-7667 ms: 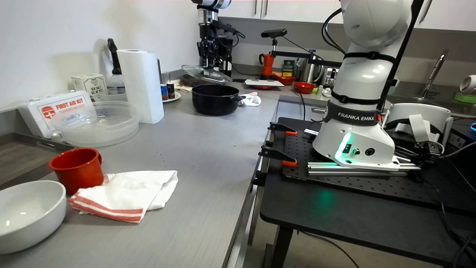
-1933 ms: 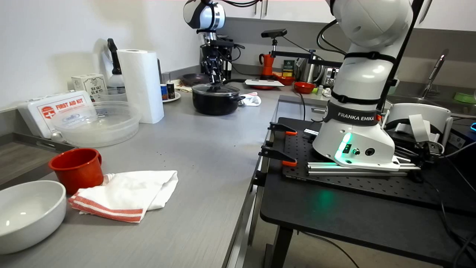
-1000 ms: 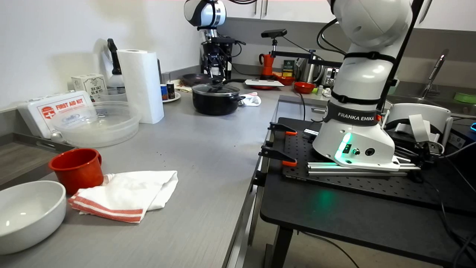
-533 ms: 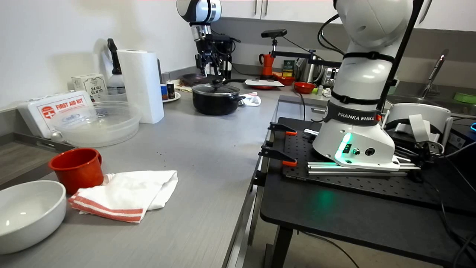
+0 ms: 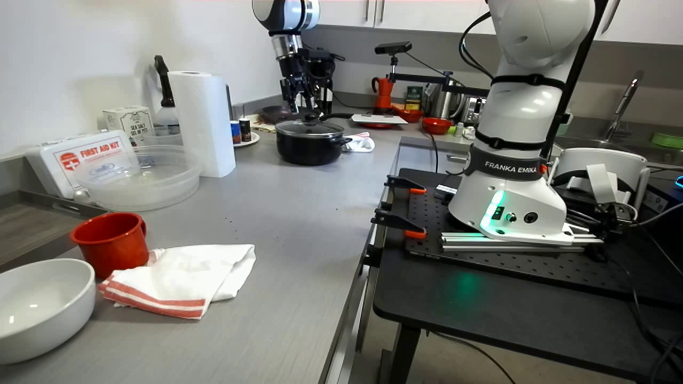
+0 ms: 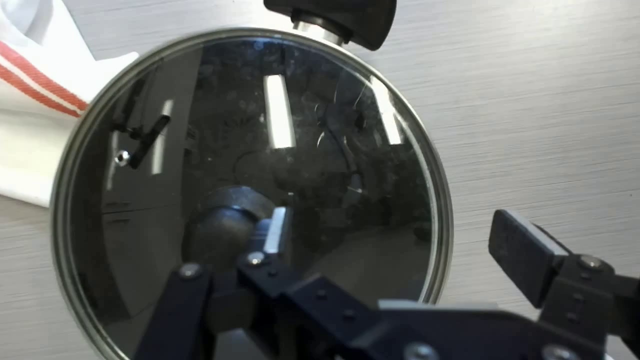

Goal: Put the glass lid on the black pot

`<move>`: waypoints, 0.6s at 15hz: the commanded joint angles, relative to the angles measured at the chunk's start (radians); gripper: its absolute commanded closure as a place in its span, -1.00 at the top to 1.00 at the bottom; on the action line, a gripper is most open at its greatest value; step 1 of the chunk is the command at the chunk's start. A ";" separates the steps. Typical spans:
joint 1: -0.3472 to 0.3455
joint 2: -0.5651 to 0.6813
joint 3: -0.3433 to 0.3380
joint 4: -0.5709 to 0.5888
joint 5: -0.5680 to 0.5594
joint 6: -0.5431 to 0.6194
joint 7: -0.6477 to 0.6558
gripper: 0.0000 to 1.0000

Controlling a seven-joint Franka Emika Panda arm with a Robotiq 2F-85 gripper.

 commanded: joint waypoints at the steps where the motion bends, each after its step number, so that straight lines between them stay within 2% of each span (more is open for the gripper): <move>1: 0.015 -0.112 0.010 -0.161 -0.023 0.078 -0.039 1.00; 9: 0.010 -0.182 0.027 -0.285 0.008 0.155 -0.128 1.00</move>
